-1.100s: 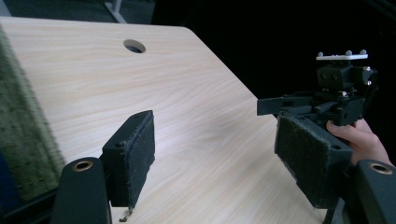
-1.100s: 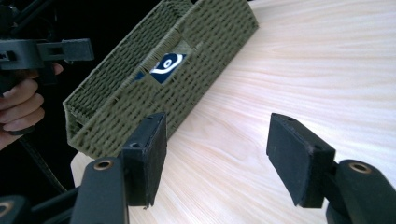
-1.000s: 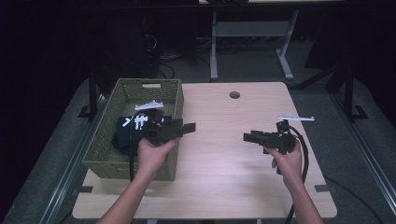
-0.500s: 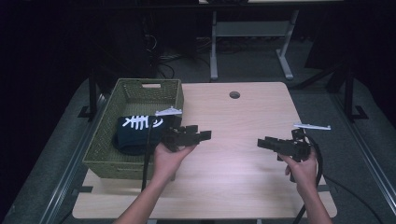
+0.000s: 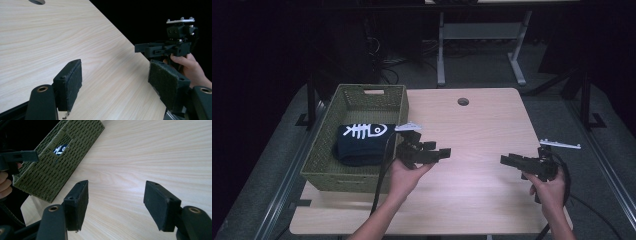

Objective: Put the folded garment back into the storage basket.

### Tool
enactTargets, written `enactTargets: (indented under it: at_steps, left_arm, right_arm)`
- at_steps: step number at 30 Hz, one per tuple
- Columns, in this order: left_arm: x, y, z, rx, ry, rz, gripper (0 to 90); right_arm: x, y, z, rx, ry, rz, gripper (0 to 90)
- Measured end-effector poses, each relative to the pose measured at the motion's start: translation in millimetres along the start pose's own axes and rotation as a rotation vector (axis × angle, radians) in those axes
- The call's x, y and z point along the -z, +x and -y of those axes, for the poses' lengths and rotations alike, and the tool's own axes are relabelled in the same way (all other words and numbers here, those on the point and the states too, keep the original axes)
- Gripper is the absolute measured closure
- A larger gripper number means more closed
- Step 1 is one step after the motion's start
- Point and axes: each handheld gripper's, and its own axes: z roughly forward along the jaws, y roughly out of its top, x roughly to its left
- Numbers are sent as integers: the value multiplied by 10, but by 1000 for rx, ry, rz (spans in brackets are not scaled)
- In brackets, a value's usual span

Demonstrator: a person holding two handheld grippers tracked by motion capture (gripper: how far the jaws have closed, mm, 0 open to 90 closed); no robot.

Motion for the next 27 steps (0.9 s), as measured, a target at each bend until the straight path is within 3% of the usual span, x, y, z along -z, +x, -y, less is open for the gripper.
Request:
enactTargets:
  at_steps: [14, 21, 27]
  left_arm:
    - [-206, -91, 123, -27, 21, 7, 271]
    - [-273, -103, 255, -34, 25, 19, 271]
    - [-256, -129, 420, -58, 27, 35, 272]
  right_arm:
    - [233, -194, 182, -28, -25, 31, 359]
    - [354, -255, 279, -34, -33, 58, 351]
    - [451, -235, 413, -10, -45, 93, 330]
